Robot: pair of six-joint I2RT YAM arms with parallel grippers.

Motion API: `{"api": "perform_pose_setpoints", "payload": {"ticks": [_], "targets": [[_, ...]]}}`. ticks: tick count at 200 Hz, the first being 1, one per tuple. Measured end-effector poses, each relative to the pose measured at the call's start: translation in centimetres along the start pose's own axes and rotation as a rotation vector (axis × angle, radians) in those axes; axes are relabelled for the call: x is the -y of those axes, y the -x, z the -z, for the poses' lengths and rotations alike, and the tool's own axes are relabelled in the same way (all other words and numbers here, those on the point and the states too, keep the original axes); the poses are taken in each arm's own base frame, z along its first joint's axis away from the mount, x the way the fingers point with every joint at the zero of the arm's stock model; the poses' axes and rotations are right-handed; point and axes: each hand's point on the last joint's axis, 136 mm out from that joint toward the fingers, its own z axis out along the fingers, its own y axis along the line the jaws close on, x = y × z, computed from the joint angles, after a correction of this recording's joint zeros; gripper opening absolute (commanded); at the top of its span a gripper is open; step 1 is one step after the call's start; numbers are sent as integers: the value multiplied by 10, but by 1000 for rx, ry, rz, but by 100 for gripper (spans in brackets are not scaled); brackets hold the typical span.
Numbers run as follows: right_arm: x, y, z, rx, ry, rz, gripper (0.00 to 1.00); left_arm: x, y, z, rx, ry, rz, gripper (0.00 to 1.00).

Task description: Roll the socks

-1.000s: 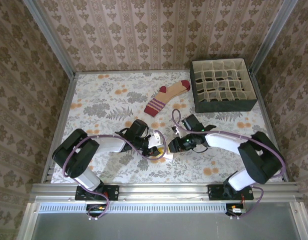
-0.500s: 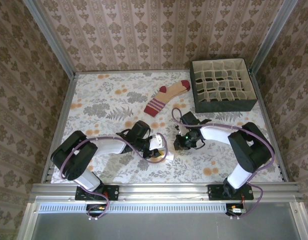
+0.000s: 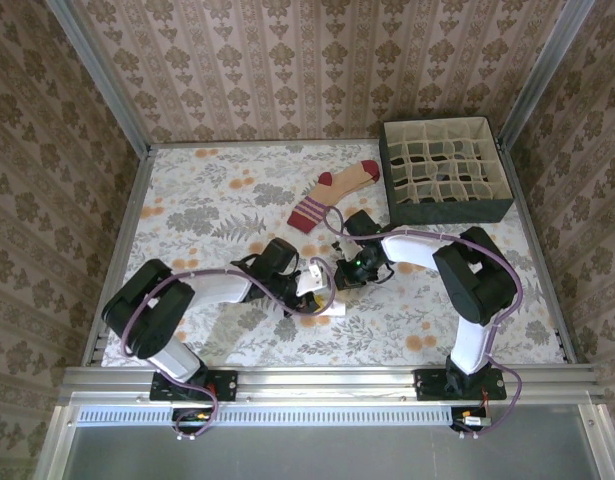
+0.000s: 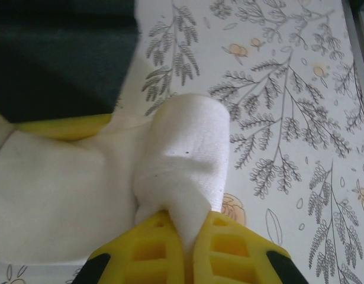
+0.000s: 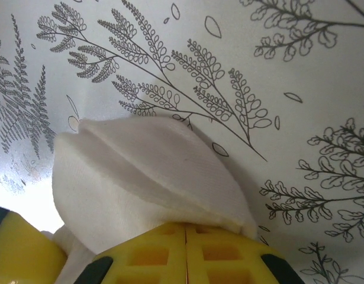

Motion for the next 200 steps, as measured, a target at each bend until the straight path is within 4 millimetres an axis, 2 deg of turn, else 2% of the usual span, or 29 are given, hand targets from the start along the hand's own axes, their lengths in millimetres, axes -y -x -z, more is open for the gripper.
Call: {"api": "perform_pose_setpoints", "payload": {"ticks": [32,74,98,115,133,168,200], "targets": [[-1,-2,7,26,-5,36,13,-8,6,-5,-6,-42,99,0],[-13,5,35,122,13,90,38,-13,9,-7,-16,-67,184,0],[-23,8,56,196,26,99,43,-15,9,-8,-22,-80,223,0],[-24,3,63,218,30,88,44,-15,9,-8,-23,-87,241,0],[-20,-8,58,204,30,56,45,-17,10,-8,-23,-89,261,0],[-17,-41,34,122,7,26,46,-19,9,-9,-24,-104,299,0],[-21,-48,26,101,-12,22,42,-21,10,-9,-21,-115,320,0]]}}
